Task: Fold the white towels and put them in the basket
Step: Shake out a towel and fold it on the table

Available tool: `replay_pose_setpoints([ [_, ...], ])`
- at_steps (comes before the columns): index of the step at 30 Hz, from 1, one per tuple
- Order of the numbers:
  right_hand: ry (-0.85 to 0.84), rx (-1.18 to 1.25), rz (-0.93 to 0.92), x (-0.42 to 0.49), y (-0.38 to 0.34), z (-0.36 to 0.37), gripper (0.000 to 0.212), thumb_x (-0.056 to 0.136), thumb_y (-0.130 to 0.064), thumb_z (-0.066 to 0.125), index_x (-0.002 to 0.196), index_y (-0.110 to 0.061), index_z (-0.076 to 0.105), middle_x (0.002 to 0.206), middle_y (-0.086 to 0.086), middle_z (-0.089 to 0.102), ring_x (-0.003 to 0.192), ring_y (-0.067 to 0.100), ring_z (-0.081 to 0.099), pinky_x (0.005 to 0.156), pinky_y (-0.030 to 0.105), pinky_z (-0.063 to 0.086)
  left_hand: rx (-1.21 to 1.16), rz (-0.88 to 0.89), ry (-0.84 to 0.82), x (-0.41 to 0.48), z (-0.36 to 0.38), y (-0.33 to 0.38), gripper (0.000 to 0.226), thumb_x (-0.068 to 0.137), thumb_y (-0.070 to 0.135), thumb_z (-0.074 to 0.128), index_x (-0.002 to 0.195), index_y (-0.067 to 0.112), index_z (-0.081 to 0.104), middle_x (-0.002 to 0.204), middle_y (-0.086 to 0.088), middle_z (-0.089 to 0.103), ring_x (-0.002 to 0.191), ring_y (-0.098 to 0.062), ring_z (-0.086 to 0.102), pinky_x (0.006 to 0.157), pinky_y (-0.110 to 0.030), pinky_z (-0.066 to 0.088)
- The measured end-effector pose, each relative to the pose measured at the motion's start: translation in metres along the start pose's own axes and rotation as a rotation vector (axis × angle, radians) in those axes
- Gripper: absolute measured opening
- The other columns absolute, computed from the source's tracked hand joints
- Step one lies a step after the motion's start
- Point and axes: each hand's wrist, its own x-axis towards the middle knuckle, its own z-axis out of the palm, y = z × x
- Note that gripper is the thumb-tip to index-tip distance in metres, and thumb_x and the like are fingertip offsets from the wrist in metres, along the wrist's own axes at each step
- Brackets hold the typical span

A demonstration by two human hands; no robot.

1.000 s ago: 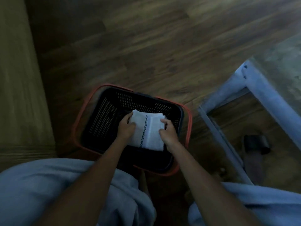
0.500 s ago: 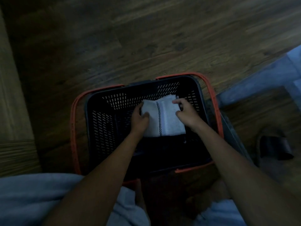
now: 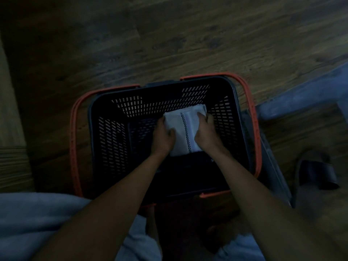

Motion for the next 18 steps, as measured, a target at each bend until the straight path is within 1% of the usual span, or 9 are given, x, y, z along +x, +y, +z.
replay_pose_setpoints([
  [2,0.139,-0.298,-0.139,-0.005,-0.001,0.011,0.07,0.076,0.001,0.06,0.141,-0.003,0.034,0.15,0.025,0.022,0.133,0.041,0.03,0.101,0.047,0.038,0.291,0.216,0.096,-0.003,-0.003,-0.003,0.057,0.086,0.013,0.055,0.139,0.007,0.037,0.138,-0.014,0.045,0.126,-0.029,0.043,0.1,-0.035,0.038],
  [4,0.23,-0.455,-0.2,-0.008,-0.006,0.014,0.063,0.07,-0.001,0.066,0.13,-0.001,0.047,0.14,0.027,0.039,0.123,0.041,0.04,0.092,0.047,0.044,0.574,0.361,0.009,-0.005,-0.002,-0.004,0.064,0.087,0.02,0.054,0.145,0.011,0.028,0.151,-0.011,0.031,0.137,-0.026,0.03,0.104,-0.043,0.032],
  [6,0.146,-0.525,-0.189,-0.008,-0.007,0.012,0.062,0.075,-0.006,0.066,0.133,-0.001,0.042,0.139,0.023,0.04,0.122,0.037,0.04,0.095,0.044,0.041,0.809,0.403,-0.164,-0.005,0.0,-0.008,0.068,0.092,0.029,0.048,0.15,0.013,0.016,0.159,-0.008,0.012,0.146,-0.023,0.012,0.11,-0.046,0.023],
  [8,-0.047,-0.515,-0.154,-0.006,-0.003,0.012,0.074,0.083,-0.011,0.062,0.143,0.0,0.022,0.151,0.022,0.022,0.138,0.034,0.023,0.11,0.042,0.025,0.923,0.367,-0.28,-0.003,-0.001,-0.014,0.067,0.097,0.036,0.039,0.152,0.016,0.005,0.16,-0.005,-0.003,0.147,-0.023,-0.001,0.114,-0.049,0.012],
  [10,-0.177,-0.498,-0.133,-0.009,-0.002,0.009,0.084,0.085,-0.012,0.061,0.148,-0.001,0.006,0.156,0.021,0.005,0.145,0.032,0.005,0.118,0.041,0.008,0.959,0.334,-0.302,-0.003,-0.007,-0.016,0.066,0.098,0.038,0.035,0.152,0.018,0.003,0.16,-0.006,-0.006,0.147,-0.024,-0.003,0.115,-0.05,0.007],
  [12,-0.21,-0.425,-0.137,-0.019,-0.004,0.004,0.086,0.086,-0.011,0.061,0.148,-0.002,0.002,0.157,0.021,0.0,0.146,0.032,-0.001,0.119,0.04,0.004,0.946,0.288,-0.265,-0.008,-0.017,-0.015,0.064,0.097,0.037,0.036,0.151,0.016,0.009,0.16,-0.008,0.002,0.147,-0.025,0.003,0.115,-0.048,0.008],
  [13,-0.218,-0.362,-0.124,-0.025,-0.006,0.0,0.084,0.086,-0.009,0.06,0.148,-0.003,0.005,0.157,0.021,0.002,0.146,0.033,0.002,0.119,0.041,0.009,0.923,0.267,-0.238,-0.011,-0.024,-0.013,0.063,0.096,0.036,0.038,0.151,0.015,0.013,0.159,-0.009,0.008,0.146,-0.025,0.007,0.115,-0.047,0.009],
  [16,-0.254,-0.15,-0.029,-0.045,-0.013,-0.024,0.057,0.09,-0.008,0.051,0.142,-0.005,0.026,0.146,0.02,0.03,0.129,0.034,0.036,0.104,0.039,0.038,0.864,0.287,-0.12,-0.025,-0.046,0.0,0.055,0.093,0.033,0.043,0.143,0.014,0.035,0.149,-0.011,0.036,0.137,-0.025,0.031,0.11,-0.043,0.02],
  [18,-0.302,-0.009,0.053,-0.06,-0.023,-0.05,0.042,0.095,-0.013,0.044,0.136,-0.006,0.039,0.133,0.018,0.046,0.11,0.028,0.051,0.087,0.031,0.045,0.851,0.349,-0.042,-0.036,-0.063,0.02,0.043,0.091,0.032,0.044,0.13,0.014,0.049,0.131,-0.01,0.054,0.12,-0.027,0.048,0.101,-0.04,0.031],
])
